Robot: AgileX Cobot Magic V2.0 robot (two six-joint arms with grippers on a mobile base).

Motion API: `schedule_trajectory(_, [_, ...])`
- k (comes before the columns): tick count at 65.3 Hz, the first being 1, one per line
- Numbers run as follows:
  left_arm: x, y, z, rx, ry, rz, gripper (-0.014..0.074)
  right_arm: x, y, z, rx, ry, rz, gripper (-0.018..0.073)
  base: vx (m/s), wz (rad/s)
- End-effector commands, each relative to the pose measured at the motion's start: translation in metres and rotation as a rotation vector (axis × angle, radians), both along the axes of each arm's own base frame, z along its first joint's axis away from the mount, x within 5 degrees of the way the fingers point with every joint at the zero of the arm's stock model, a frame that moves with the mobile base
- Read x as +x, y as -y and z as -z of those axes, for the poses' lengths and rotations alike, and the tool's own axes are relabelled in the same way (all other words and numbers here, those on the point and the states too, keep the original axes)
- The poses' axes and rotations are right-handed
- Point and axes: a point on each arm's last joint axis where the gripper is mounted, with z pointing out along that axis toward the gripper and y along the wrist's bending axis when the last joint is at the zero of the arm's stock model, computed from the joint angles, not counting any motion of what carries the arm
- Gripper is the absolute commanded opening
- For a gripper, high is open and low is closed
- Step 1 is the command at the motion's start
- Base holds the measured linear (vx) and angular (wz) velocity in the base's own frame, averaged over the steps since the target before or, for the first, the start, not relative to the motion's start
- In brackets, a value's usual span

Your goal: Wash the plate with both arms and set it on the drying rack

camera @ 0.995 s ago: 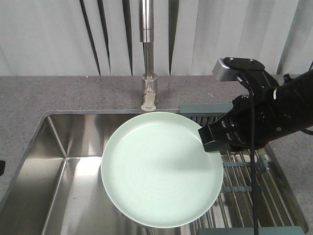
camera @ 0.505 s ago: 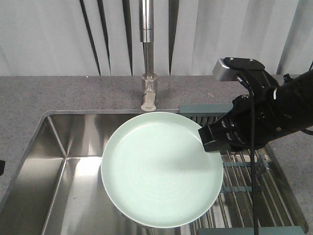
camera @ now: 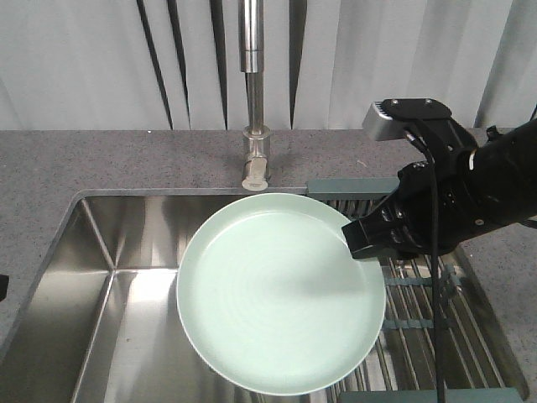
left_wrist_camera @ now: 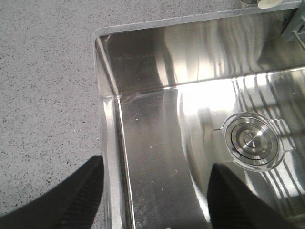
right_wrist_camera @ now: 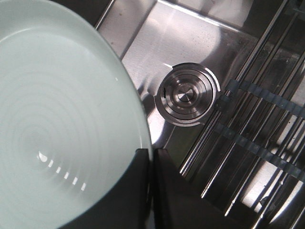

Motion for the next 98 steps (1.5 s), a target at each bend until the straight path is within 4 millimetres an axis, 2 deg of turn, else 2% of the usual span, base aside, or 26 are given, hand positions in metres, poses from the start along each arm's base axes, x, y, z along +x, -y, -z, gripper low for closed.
schedule_trajectory(1, [0.003,0.002,-0.013,-0.029,0.085,0.002,0.044,-0.003,0.002,-0.015,0.025,0.072,0.002,-0.0004,0.0,0.0])
schedule_trajectory(18, [0.003,0.002,-0.013,-0.029,0.085,0.002,0.044,-0.003,0.004,-0.013,-0.016,0.072,-0.008,-0.0004,0.0,0.0])
schedule_trajectory(39, [0.003,0.002,-0.013,-0.03,0.085,0.002,0.044,-0.005,0.007,0.032,-0.055,0.042,-0.009,-0.0004,0.0,0.0])
schedule_trajectory(52, [0.003,0.002,-0.013,-0.03,0.085,0.002,0.044,-0.004,0.006,0.035,-0.067,0.052,-0.036,-0.0004,0.0,0.0])
schedule_trajectory(66, [0.003,0.002,-0.013,-0.031,0.085,0.002,0.044,0.016,-0.01,0.042,-0.045,0.029,-0.085,-0.0004,0.0,0.0])
schedule_trajectory(76, [0.003,0.002,-0.013,-0.031,0.085,0.002,0.044,0.034,-0.033,0.036,-0.037,0.062,-0.129,-0.0004,0.0,0.0])
schedule_trajectory(98, [0.003,0.002,-0.013,-0.031,0.085,0.002,0.044,0.083,-0.056,0.024,-0.006,0.102,-0.136,-0.0004,0.0,0.0])
